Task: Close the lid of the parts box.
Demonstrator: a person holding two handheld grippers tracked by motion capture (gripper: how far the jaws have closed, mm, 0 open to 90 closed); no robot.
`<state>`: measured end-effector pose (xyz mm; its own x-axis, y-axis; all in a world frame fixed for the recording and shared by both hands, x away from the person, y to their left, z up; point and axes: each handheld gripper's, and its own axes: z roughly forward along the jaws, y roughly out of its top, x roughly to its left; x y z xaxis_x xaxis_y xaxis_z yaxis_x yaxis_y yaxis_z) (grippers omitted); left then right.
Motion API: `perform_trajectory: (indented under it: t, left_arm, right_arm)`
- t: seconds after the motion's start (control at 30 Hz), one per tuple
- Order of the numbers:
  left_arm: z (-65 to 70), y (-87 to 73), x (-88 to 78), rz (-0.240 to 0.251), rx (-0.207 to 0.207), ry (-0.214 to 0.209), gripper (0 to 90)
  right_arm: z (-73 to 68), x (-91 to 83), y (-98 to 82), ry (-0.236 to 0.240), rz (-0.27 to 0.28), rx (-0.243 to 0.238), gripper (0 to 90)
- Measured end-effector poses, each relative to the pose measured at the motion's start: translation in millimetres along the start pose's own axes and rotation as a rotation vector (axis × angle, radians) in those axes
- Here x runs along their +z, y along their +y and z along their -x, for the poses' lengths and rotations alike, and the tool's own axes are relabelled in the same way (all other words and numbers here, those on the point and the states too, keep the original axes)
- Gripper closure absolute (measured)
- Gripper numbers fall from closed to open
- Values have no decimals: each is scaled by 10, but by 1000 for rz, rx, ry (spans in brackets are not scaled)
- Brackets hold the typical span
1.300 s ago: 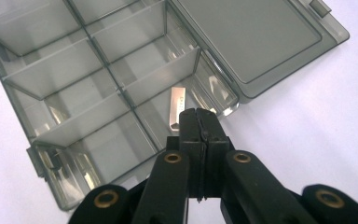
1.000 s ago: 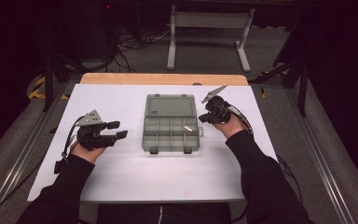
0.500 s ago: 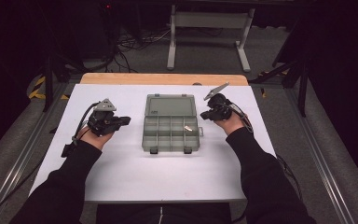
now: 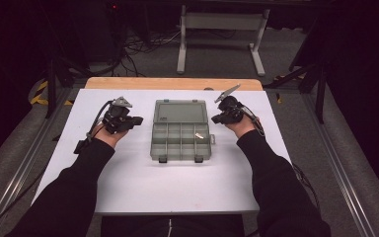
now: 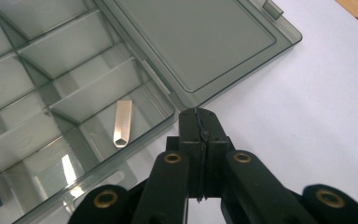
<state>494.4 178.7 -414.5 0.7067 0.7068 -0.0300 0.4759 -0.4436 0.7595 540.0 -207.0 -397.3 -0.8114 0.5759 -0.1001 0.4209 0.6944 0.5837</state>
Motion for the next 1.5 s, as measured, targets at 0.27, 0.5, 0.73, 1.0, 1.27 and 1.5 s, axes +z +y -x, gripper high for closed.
perform_trajectory:
  t: [0.27,0.5,0.73,1.0,1.27,1.5]
  left_arm:
    - [-91,89,206,-45,-26,-2,868]
    - [-139,146,327,-67,-51,-2,871]
    - [-169,164,438,-80,-61,3,871]
    - [-215,129,518,-94,-93,5,875]
    - [-205,112,600,-106,-94,26,890]
    - [-222,88,671,-118,-112,22,899]
  right_arm:
    - [96,108,1,-2,-6,20,900]
    - [153,173,-12,-1,-5,32,900]
    - [173,245,-15,-6,-9,31,900]
    - [189,304,-18,-2,1,48,900]
    - [194,378,-21,-5,-3,65,900]
    - [212,434,-33,-11,-14,71,900]
